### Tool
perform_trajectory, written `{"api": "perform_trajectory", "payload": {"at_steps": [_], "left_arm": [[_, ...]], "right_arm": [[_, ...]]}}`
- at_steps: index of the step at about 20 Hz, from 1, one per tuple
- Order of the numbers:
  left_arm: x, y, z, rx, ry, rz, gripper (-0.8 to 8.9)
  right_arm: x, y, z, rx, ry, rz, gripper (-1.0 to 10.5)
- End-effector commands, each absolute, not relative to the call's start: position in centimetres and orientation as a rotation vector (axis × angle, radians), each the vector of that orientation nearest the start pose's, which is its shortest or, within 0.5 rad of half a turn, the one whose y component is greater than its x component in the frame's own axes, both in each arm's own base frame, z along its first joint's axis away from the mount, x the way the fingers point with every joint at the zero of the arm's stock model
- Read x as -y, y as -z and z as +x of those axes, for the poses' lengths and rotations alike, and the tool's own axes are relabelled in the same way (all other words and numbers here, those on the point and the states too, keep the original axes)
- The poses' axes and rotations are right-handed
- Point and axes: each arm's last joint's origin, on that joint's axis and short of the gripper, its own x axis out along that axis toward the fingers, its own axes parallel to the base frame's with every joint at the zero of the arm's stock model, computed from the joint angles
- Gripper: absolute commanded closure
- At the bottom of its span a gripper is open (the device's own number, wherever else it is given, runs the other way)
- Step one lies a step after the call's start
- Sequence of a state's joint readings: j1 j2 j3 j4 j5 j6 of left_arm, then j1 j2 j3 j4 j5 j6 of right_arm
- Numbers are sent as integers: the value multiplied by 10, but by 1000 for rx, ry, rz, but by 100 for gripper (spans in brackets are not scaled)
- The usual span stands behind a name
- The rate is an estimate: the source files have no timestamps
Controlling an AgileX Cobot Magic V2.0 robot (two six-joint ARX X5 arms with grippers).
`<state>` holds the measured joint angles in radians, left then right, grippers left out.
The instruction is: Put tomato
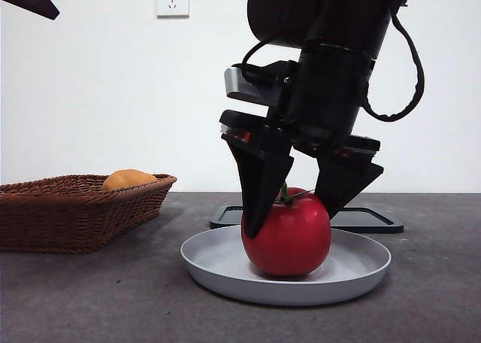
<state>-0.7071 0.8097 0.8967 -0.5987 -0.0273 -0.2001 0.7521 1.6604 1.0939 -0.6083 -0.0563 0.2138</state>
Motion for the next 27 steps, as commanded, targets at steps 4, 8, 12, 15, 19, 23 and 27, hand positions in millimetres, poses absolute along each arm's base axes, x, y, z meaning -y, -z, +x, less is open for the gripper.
{"api": "perform_trajectory", "payload": {"at_steps": [4,8,12,15,19,23,27], "left_arm": [[105,-331,123,-536,624,1,94],[106,-332,123,-535,624,1,94],[106,-332,123,-535,624,1,94],[106,-332,123,-534,624,0,94],[106,-332,123,-533,624,0,94],[106,-332,123,-531,625,-1,94],[106,-332,123,-528,625,-2,94]], "right_arm": [[-223,-233,256,-1125,-570,-230,699],[-209,-271,305,-1014,-517,-200,699],[-196,-284,366,-977,-447,-178,699],[-188,-275,413,-962,-416,-178,699],[-188,-242,452,-995,-417,-175,699],[-190,-213,459,-1073,-428,-178,698],[-190,-196,459,-1142,-420,-188,697]]}}
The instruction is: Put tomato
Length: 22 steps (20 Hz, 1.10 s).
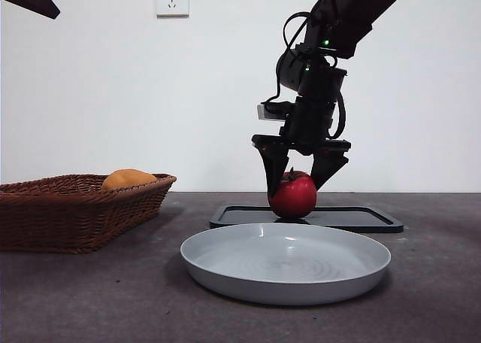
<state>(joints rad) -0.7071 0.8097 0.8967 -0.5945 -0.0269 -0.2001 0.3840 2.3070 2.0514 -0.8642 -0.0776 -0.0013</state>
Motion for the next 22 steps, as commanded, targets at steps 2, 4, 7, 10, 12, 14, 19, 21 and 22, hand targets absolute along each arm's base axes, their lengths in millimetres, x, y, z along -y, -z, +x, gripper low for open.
{"api": "perform_trajectory", "payload": {"at_steps": [2,4,7,10,12,14,19,21,22], "left_arm": [[106,-332,123,-528,625,-2,94],[106,-332,123,-528,625,-2,94],[106,-332,123,-528,625,-2,94],[106,-332,123,-528,625,-2,94],[106,-332,123,-528,625,-2,94],[106,-332,123,-528,625,-2,94],[106,-332,123,-528,625,-2,94],[106,-332,123,-528,625,-2,94],[106,-332,123,-528,625,-2,94]], "right_arm": [[-190,-197,459,-1137,-420,-188,633],[-190,-197,460,-1129,-420,-187,513],[-191,-210,462,-1105,-419,-178,250],[-187,-270,455,-1099,-381,-159,244],[-180,-314,441,-1099,-325,-162,244],[-170,-347,426,-1076,-295,-149,245],[-141,-421,379,-905,-193,-124,246],[-129,-446,351,-863,-181,-121,246],[-122,-455,336,-849,-152,-137,246]]}}
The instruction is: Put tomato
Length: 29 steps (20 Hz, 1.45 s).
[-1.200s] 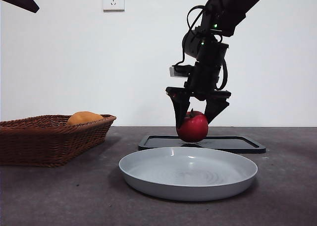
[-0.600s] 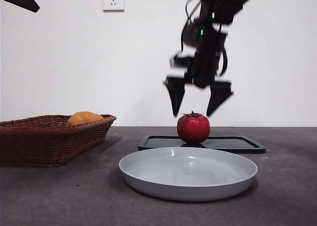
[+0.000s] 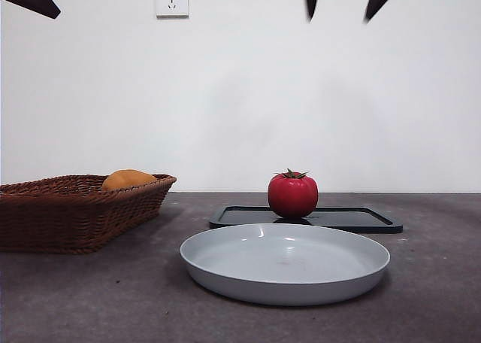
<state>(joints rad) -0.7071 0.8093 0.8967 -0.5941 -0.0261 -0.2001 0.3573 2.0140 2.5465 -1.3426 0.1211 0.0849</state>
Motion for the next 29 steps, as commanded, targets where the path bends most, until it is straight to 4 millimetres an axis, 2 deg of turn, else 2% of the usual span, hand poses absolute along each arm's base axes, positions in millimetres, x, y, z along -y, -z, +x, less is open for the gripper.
{"api": "perform_trajectory", "payload": {"at_steps": [1,3,5,8,11,13,19,21,23,29], "left_arm": [[106,-332,123,-528,625,-2,94],[106,-332,123,-528,625,-2,94],[106,-332,123,-528,625,-2,94],[106,-332,123,-527,625,-2,94],[106,-332,123,-528,625,-2,94],[106,-332,123,-527,625,-2,94],[106,-332,123,-527,625,-2,94],[106,-332,123,-528,625,-2,94],[106,-332,123,-527,625,-3,94],[106,-332,123,-528,625,-2,94]], "right_arm": [[-115,-461,321,-839,-106,-160,246],[-100,-468,286,-840,-46,-191,246],[-87,-465,256,-859,-11,-216,246],[-72,-452,217,-894,4,-237,246],[-63,-431,190,-786,-36,-180,246],[-58,-410,174,-718,-79,-139,246],[-43,-330,126,-567,-194,-51,246],[-40,-314,113,-521,-235,-28,246],[-36,-307,102,-476,-264,-11,246],[-30,-312,86,-402,-273,6,246]]}}
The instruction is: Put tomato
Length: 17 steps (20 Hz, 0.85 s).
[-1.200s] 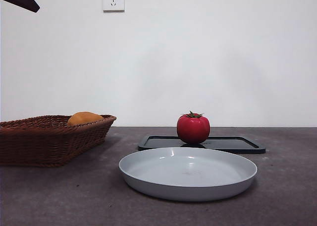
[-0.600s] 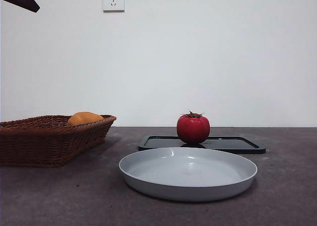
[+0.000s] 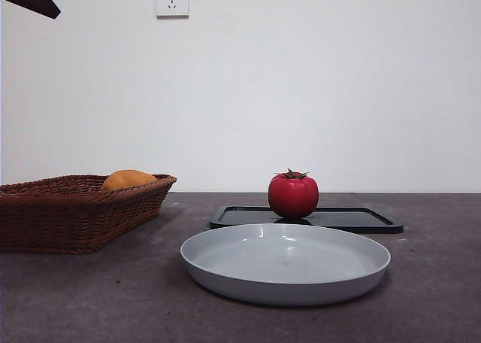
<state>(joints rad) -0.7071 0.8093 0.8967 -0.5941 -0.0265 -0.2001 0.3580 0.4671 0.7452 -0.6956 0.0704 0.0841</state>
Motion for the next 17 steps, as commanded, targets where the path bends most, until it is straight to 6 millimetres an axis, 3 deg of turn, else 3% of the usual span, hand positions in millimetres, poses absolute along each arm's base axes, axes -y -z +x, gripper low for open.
{"api": "perform_trajectory", "payload": {"at_steps": [1,5,6,8,9,17], "left_arm": [[106,-332,123,-528,625,-2,94],[106,-332,123,-528,625,-2,110],[106,-332,123,-527,625,-2,216],[106,-332,123,-529,625,-1,719],[106,-332,123,-528,625,-2,788],[106,-333,123,-525,626,-3,794]], "right_arm": [[-30,-312,86,-401,-273,6,246],[-30,-312,86,-401,-273,6,270],[-30,-312,86,-402,-272,7,417],[-30,-312,86,-405,-272,6,895],[-30,-312,86,-402,-272,5,933],[-30,-312,86,-400,-272,6,932]]}}
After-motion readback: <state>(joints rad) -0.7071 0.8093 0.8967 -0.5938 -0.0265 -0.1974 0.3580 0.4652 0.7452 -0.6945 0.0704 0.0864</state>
